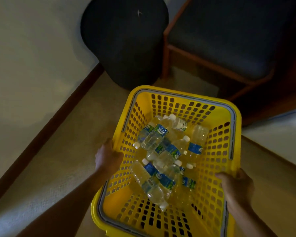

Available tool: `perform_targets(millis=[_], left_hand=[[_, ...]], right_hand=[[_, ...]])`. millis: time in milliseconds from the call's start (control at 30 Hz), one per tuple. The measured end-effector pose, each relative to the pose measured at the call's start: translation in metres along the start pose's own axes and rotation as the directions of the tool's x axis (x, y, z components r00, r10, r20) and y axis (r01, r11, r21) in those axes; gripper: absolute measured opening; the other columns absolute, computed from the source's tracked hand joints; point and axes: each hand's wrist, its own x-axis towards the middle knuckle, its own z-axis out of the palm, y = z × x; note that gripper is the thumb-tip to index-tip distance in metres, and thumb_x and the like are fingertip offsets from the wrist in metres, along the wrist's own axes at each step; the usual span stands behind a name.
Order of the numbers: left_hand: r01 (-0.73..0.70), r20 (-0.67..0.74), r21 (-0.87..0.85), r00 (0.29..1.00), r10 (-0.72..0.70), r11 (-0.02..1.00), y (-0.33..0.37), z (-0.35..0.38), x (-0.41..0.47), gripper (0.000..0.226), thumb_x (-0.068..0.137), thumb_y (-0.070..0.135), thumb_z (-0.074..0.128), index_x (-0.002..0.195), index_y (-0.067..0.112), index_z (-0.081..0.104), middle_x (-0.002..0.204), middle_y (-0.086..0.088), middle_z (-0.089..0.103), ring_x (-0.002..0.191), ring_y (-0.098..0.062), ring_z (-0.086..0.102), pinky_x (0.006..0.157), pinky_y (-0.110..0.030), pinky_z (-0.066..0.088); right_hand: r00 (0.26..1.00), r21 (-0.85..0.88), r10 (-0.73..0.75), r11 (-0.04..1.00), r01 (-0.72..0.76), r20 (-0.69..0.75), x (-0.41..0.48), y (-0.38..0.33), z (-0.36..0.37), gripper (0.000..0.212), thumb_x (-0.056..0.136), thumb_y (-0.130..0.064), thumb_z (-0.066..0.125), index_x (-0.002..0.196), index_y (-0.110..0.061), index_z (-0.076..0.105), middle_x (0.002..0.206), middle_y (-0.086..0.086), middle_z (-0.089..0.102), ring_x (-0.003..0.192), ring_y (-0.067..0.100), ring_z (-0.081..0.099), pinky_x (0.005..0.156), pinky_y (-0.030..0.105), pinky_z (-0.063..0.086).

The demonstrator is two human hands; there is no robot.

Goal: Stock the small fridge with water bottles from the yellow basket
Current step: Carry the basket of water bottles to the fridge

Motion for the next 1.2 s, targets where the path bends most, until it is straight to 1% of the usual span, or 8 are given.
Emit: perform_targets(millis=[333,633,767,833,900,967,1033,1200], left_hand=[[-0.140,-0.082,-0.005,0.987,0.139,0.990,-0.024,0.091,0.114,0.026,0.080,0.008,0.071,0.097,0.021,0.055,0.081,-0.002,0.066,0.059,-0.013,0.060,0.047,-0.022,0.038],[-0.188,-0.063,-0.044,0.981,0.185,0.981,-0.033,0.102,0.149,0.027,0.079,0.002,0.069,0.100,0.015,0.057,0.078,-0.003,0.067,0.057,-0.015,0.064,0.041,-0.022,0.045],[-0.195,0.008,0.158,0.980,0.197,0.968,-0.031,0.098,0.152,0.036,0.085,0.010,0.068,0.115,0.012,0.049,0.096,-0.008,0.067,0.067,-0.019,0.066,0.056,-0.037,0.059],[-0.265,0.108,0.355,0.964,0.243,0.896,-0.021,0.093,0.147,0.060,0.087,0.014,0.067,0.137,0.009,0.033,0.119,-0.015,0.058,0.084,-0.020,0.063,0.065,-0.037,0.058],[-0.375,0.212,0.515,0.927,0.309,0.771,-0.004,0.087,0.135,0.096,0.087,0.023,0.068,0.155,0.016,-0.001,0.144,-0.020,0.035,0.115,-0.029,0.055,0.086,-0.044,0.055],[-0.480,0.251,0.602,0.873,0.419,0.639,0.021,0.083,0.113,0.108,0.088,0.030,0.065,0.155,0.025,-0.019,0.159,-0.022,0.010,0.141,-0.037,0.032,0.106,-0.054,0.043],[-0.571,0.245,0.588,0.801,0.547,0.573,0.057,0.081,0.084,0.101,0.090,0.034,0.061,0.157,0.024,-0.014,0.162,-0.022,0.006,0.148,-0.039,0.021,0.113,-0.055,0.034],[-0.799,0.326,0.532,0.500,0.802,0.282,0.168,0.105,-0.005,0.081,0.082,0.035,0.065,0.154,0.017,0.031,0.150,-0.021,0.041,0.129,-0.041,0.050,0.095,-0.053,0.050]], right_hand=[[0.991,0.024,-0.134,0.991,0.135,-0.029,0.090,0.060,0.093,0.022,0.076,-0.004,0.079,0.077,0.000,0.058,0.073,0.015,0.064,0.059,0.020,0.054,0.052,0.028,0.041],[0.983,-0.009,-0.176,0.984,0.176,-0.056,0.111,0.067,0.129,0.028,0.078,-0.007,0.078,0.070,-0.008,0.051,0.065,0.005,0.055,0.057,0.016,0.049,0.051,0.029,0.040],[0.969,-0.137,-0.247,0.960,0.243,-0.012,0.113,0.069,0.129,0.024,0.082,-0.010,0.076,0.076,-0.006,0.054,0.065,0.008,0.057,0.056,0.019,0.053,0.050,0.030,0.042],[0.960,-0.193,-0.277,0.941,0.279,0.041,0.111,0.068,0.125,0.024,0.086,-0.014,0.074,0.085,-0.003,0.053,0.069,0.008,0.058,0.057,0.018,0.054,0.050,0.029,0.042],[0.944,-0.236,-0.314,0.914,0.330,0.102,0.111,0.067,0.117,0.026,0.091,-0.024,0.069,0.098,-0.005,0.053,0.085,0.013,0.062,0.069,0.023,0.059,0.057,0.032,0.046],[0.935,-0.280,-0.336,0.892,0.354,0.112,0.110,0.061,0.100,0.041,0.093,-0.035,0.063,0.120,-0.006,0.054,0.111,0.016,0.060,0.095,0.032,0.060,0.076,0.041,0.050],[0.943,-0.277,-0.329,0.902,0.332,0.057,0.104,0.050,0.071,0.054,0.093,-0.034,0.062,0.137,-0.008,0.047,0.127,0.017,0.054,0.114,0.035,0.054,0.088,0.044,0.047],[0.855,-0.357,-0.506,0.824,0.440,-0.112,0.096,0.014,-0.045,0.053,0.092,-0.030,0.064,0.139,-0.010,0.047,0.135,0.015,0.050,0.125,0.032,0.044,0.101,0.047,0.043]])
